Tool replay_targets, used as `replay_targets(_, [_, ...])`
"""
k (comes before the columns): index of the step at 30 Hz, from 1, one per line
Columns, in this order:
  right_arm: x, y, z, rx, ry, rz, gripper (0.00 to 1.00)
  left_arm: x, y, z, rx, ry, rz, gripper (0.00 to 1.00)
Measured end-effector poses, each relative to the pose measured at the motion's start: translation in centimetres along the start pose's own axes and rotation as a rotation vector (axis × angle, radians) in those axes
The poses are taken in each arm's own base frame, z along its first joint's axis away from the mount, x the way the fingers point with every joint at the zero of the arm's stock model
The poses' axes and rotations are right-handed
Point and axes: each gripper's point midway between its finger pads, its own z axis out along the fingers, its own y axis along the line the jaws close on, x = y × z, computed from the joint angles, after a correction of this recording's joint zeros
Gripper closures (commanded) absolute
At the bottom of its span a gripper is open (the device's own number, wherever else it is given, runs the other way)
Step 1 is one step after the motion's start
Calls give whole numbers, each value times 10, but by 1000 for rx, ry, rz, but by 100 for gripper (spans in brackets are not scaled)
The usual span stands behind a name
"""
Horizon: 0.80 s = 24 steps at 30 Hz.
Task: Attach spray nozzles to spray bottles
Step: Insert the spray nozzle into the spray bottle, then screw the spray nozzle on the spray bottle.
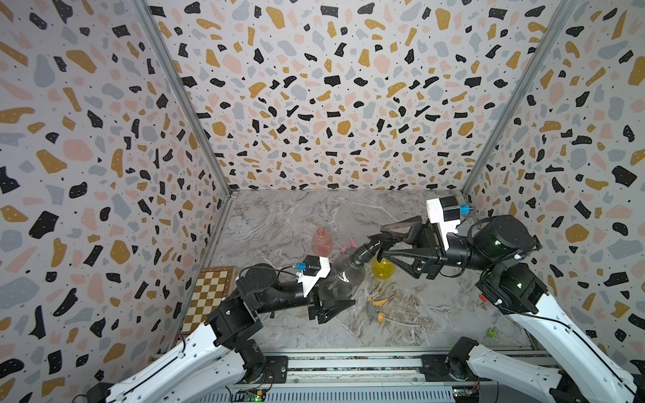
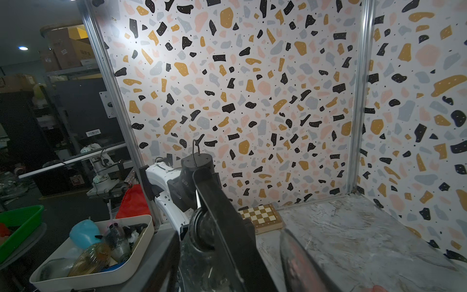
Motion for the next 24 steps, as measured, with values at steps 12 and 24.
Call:
replay_targets(12, [4, -1, 2, -6, 24, 16, 63, 1, 1, 1, -1, 1, -3, 100])
replay_targets(24, [0, 0, 3, -2, 72, 32, 92, 11, 9, 6, -25, 31, -25, 100])
